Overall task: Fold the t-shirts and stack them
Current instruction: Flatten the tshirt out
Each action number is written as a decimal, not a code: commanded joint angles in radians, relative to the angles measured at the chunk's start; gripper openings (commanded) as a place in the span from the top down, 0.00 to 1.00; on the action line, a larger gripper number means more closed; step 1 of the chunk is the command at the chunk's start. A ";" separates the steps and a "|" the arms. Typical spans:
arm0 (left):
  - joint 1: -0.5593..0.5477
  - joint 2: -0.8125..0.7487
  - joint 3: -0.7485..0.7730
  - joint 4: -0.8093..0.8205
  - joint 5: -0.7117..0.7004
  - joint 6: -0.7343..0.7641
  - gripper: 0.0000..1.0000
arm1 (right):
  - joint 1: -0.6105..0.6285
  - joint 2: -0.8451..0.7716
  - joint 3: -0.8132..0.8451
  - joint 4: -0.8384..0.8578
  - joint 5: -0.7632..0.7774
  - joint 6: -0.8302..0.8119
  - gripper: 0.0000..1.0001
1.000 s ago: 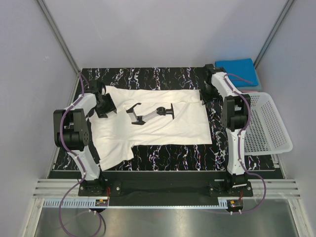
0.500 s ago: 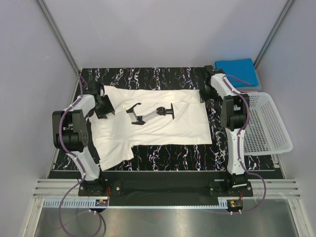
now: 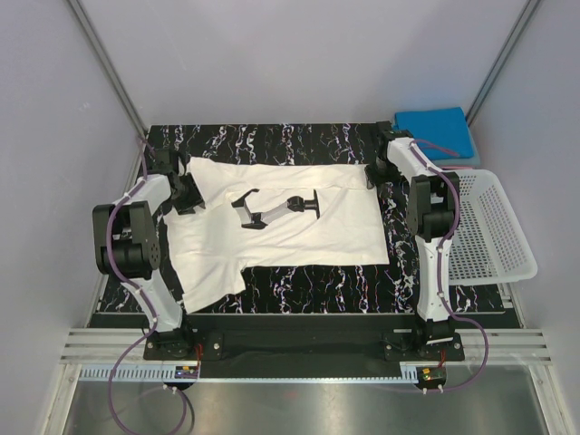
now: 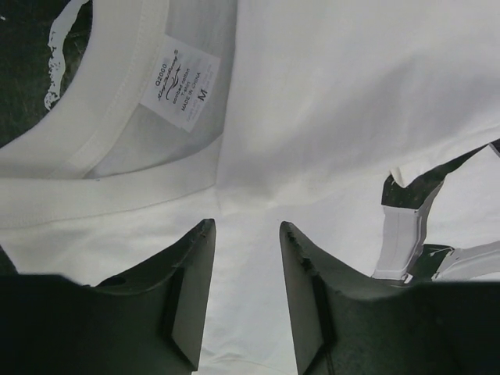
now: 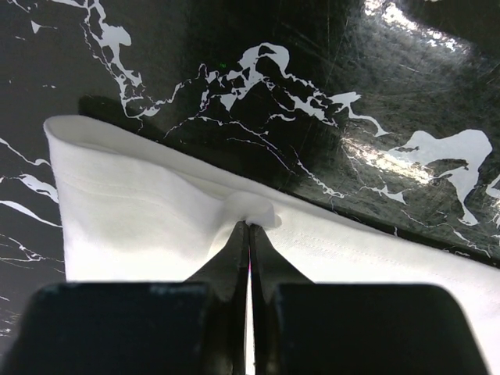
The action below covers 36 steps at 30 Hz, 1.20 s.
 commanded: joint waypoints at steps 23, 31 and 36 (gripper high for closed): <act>0.002 0.089 0.037 0.060 -0.036 -0.027 0.65 | -0.002 -0.073 -0.027 0.039 0.020 -0.036 1.00; -0.004 0.098 0.074 0.028 -0.044 -0.033 0.87 | -0.004 -0.083 -0.028 0.040 0.055 -0.063 1.00; -0.005 0.097 0.132 -0.012 -0.044 -0.042 0.85 | -0.006 -0.090 -0.024 0.040 0.071 -0.080 1.00</act>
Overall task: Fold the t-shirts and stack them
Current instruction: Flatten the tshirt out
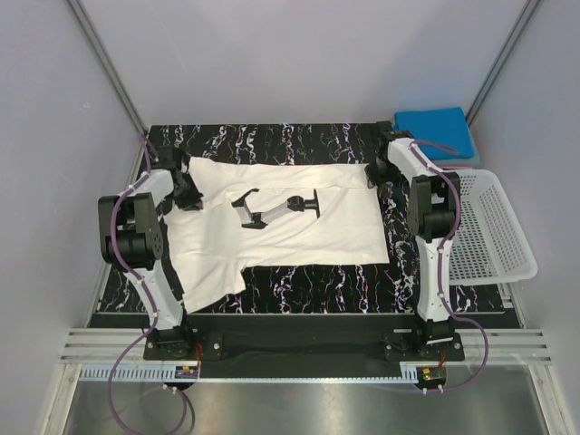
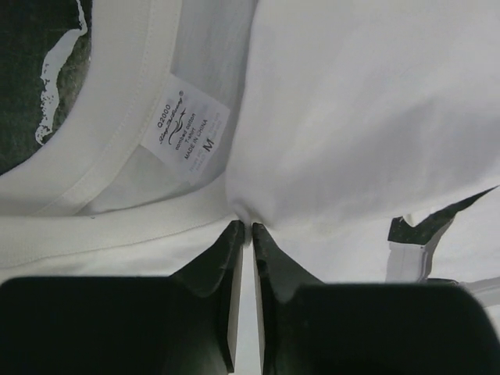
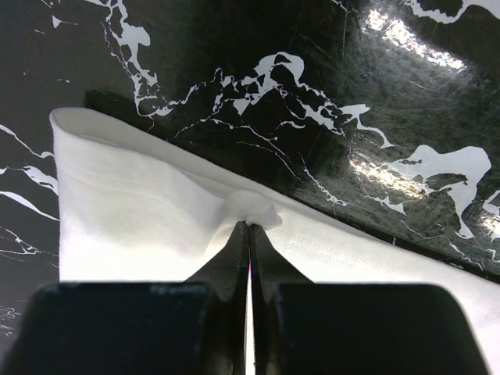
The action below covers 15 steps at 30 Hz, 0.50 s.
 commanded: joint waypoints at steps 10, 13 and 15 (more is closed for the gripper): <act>-0.007 0.005 0.140 -0.045 0.002 -0.013 1.00 | -0.005 -0.071 0.005 0.009 0.050 -0.038 1.00; -0.007 0.005 0.161 -0.047 -0.001 -0.028 1.00 | -0.005 -0.076 0.008 0.011 0.053 -0.054 1.00; -0.005 0.007 0.183 -0.039 0.001 -0.036 1.00 | -0.005 -0.079 0.015 0.011 0.058 -0.074 1.00</act>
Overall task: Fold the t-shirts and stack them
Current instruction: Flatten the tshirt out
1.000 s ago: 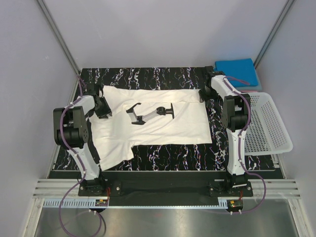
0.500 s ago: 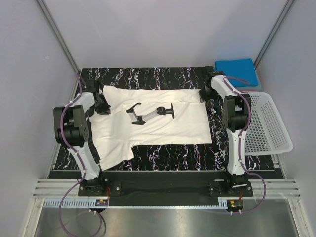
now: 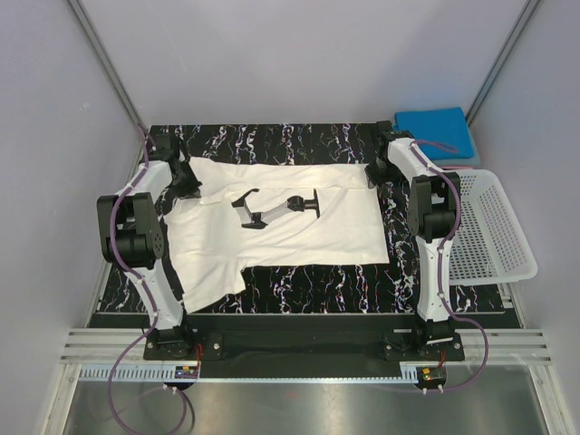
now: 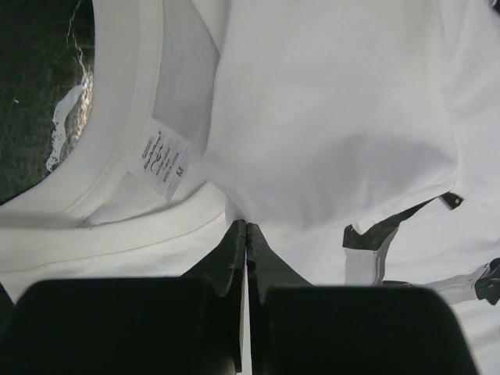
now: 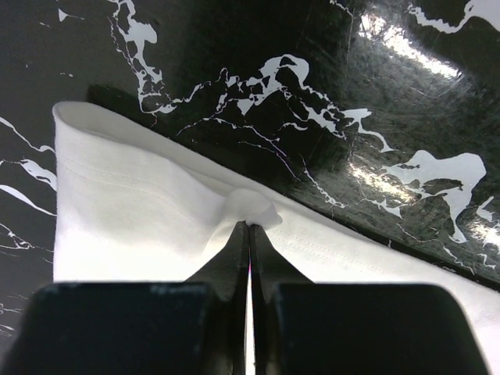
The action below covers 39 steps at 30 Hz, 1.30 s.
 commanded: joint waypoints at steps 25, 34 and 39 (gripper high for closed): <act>0.050 0.109 0.445 0.246 -0.031 -0.252 1.00 | -0.047 -0.087 0.152 0.242 -0.032 -0.569 1.00; 0.050 0.091 0.382 0.499 -0.085 -0.302 1.00 | -0.057 -0.085 0.190 0.374 -0.011 -0.732 1.00; 0.050 0.091 0.375 0.584 -0.146 -0.308 1.00 | -0.059 -0.113 0.138 0.517 -0.010 -0.810 1.00</act>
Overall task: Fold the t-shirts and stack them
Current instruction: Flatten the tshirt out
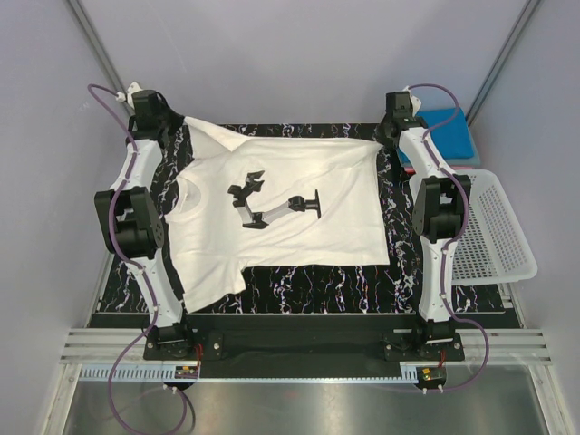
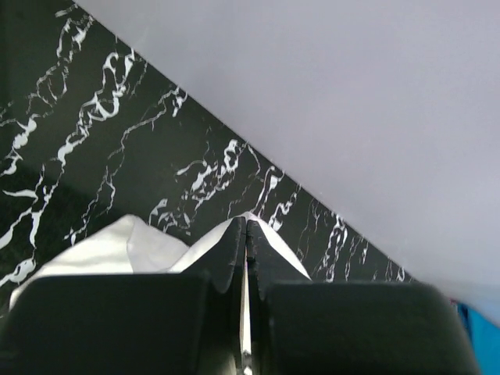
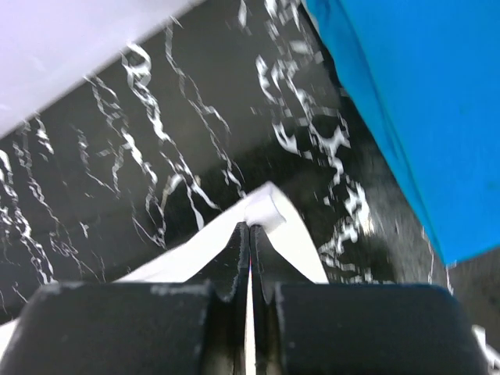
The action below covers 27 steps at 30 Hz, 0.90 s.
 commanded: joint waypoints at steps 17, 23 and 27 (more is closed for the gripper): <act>-0.005 0.003 -0.045 0.307 -0.196 -0.009 1.00 | -0.021 0.018 0.019 0.280 -0.081 -0.211 1.00; -0.002 0.024 -0.137 0.397 -0.170 -0.042 1.00 | -0.036 0.033 0.027 0.276 -0.135 -0.191 1.00; -0.002 0.029 -0.174 0.437 -0.156 -0.080 1.00 | -0.049 0.044 0.032 0.262 -0.158 -0.145 1.00</act>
